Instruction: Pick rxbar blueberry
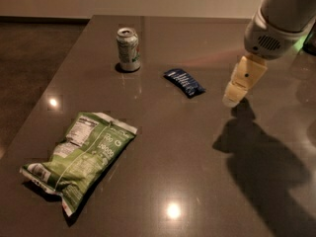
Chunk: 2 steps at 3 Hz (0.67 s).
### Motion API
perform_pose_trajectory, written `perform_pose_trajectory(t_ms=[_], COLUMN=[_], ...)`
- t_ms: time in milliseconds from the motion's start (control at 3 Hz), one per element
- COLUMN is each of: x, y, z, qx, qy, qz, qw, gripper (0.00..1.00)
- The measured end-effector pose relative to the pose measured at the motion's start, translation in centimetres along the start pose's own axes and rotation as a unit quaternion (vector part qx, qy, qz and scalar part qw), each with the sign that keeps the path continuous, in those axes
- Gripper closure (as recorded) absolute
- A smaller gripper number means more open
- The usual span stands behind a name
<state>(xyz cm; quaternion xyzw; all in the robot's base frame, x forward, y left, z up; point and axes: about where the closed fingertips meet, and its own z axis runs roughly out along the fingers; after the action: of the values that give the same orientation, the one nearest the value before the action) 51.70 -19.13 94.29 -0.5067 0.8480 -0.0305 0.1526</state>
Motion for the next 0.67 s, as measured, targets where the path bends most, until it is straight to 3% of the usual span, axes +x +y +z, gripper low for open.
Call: perform_pose_trajectory(t_ms=[667], x=[-4.4], y=[-1.4], z=[4.6], qx=[0.004], qy=[0.024], qz=[0.097], qw=[0.995], gripper=[0.0])
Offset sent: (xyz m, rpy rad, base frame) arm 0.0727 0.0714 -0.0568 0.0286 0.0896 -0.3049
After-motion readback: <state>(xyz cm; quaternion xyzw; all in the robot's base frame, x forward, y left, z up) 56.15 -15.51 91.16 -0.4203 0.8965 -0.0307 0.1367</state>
